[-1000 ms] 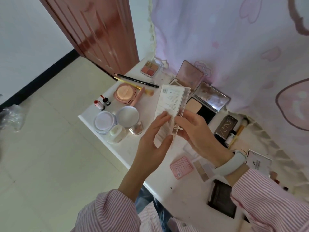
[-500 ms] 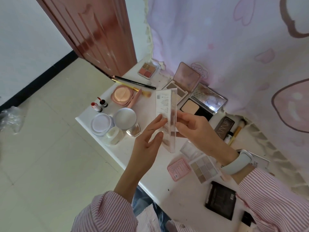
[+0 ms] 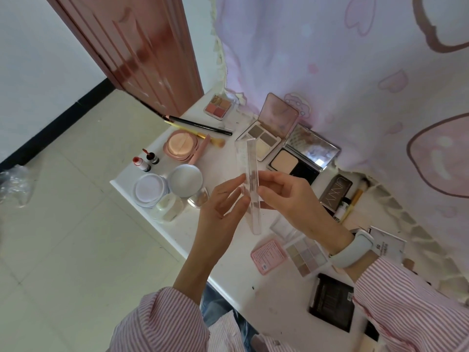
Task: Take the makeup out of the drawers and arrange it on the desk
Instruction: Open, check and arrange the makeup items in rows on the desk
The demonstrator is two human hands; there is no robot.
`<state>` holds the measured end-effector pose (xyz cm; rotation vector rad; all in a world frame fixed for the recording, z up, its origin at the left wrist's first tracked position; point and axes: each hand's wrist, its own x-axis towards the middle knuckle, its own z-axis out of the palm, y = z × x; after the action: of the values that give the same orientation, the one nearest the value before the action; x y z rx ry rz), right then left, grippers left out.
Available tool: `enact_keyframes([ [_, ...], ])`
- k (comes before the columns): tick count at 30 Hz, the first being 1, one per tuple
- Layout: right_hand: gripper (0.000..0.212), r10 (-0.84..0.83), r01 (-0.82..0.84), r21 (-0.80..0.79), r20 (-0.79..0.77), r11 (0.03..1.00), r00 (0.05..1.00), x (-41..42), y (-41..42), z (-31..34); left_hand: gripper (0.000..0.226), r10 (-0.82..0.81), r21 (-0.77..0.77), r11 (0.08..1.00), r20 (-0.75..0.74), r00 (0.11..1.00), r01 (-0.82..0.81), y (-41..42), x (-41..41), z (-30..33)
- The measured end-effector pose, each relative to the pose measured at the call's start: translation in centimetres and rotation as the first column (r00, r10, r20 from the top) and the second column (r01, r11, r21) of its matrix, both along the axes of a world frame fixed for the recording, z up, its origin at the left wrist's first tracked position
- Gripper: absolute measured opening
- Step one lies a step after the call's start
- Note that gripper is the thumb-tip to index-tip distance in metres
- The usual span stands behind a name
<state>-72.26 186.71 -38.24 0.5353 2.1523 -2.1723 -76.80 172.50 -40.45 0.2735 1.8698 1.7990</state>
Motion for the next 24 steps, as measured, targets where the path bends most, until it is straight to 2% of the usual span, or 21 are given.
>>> enact_keyframes([
  [4,0.024,0.028,-0.031,0.083,0.043,0.996,0.999,-0.2,0.2,-0.2,0.043,-0.048,-0.105,0.994,-0.116,0.992,0.035,0.3,0.4,-0.1],
  [7,0.023,0.026,-0.041,0.204,0.072,0.978,0.997,-0.2,0.0,-0.3,0.043,-0.040,-0.110,0.994,-0.137,0.990,0.025,0.5,0.5,0.0],
  [9,0.026,0.037,-0.057,0.257,0.082,0.965,0.996,-0.2,0.0,-0.2,0.035,0.008,-0.049,0.999,-0.050,0.999,-0.011,0.7,0.4,0.2],
  [10,0.026,0.066,-0.090,0.294,0.092,0.951,0.994,-0.2,-0.1,0.0,0.031,0.049,0.004,0.999,0.050,0.998,-0.049,0.8,0.3,0.6],
  [13,0.034,0.204,-0.255,0.511,0.155,0.821,0.967,-0.3,-0.4,1.1,0.038,0.098,0.141,0.979,0.320,0.942,-0.149,0.8,-1.0,1.4],
  [15,0.039,0.279,-0.335,0.681,0.197,0.651,0.940,-0.3,-0.7,1.7,0.057,0.073,0.174,0.974,0.375,0.924,-0.148,0.8,-1.8,1.7],
  [17,0.041,0.324,-0.341,0.788,0.191,0.512,0.927,-0.4,-0.9,2.1,0.068,0.078,0.166,0.975,0.374,0.924,-0.150,0.8,-2.2,2.0],
  [19,0.040,0.341,-0.330,0.828,0.181,0.454,0.923,-0.6,-1.0,2.2,0.072,0.119,0.149,0.971,0.370,0.921,-0.185,0.8,-2.2,2.1],
  [21,0.040,0.340,-0.322,0.840,0.178,0.436,0.924,-0.7,-1.1,2.1,0.075,0.152,0.136,0.967,0.376,0.914,-0.217,0.9,-2.1,2.1],
  [24,0.039,0.335,-0.315,0.862,0.183,0.397,0.924,-0.7,-1.2,1.7,0.068,0.158,0.134,0.966,0.377,0.913,-0.222,0.9,-1.9,2.0],
])
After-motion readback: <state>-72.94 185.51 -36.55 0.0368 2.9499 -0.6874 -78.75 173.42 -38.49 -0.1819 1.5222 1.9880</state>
